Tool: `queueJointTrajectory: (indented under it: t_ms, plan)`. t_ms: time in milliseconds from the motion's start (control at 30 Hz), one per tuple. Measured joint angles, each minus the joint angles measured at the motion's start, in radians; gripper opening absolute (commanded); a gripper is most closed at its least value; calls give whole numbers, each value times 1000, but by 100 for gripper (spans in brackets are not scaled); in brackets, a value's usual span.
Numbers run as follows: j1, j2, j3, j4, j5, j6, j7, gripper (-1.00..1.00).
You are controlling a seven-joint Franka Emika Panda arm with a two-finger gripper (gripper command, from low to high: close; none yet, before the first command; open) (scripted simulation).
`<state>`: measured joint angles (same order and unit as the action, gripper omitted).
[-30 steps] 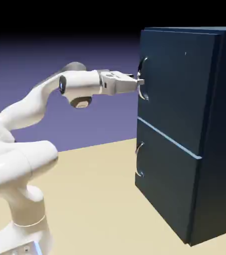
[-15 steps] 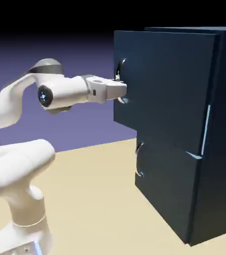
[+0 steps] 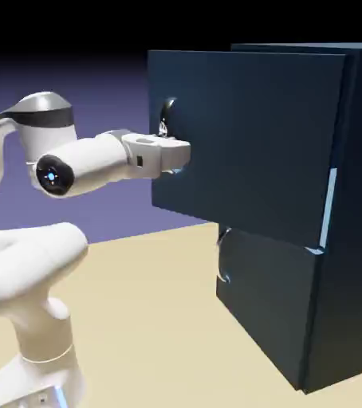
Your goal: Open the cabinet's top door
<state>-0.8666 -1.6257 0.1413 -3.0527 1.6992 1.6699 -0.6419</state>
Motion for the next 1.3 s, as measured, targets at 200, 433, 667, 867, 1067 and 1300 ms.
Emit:
queueJointTrajectory:
  t_ms: [200, 433, 667, 867, 1067, 1300]
  plan:
    - [-10, 144, -217, 43, -203, -137, -101, -100]
    - [41, 387, -461, 164, -450, -305, -237, -100]
    - [169, 641, -667, 345, -649, -472, -358, -100]
    - [331, 858, -843, 545, -778, -639, -459, -100]
    - [522, 1068, -1028, 762, -864, -823, -567, -100]
    - [759, 1307, -1277, 999, -925, -1042, -728, -100]
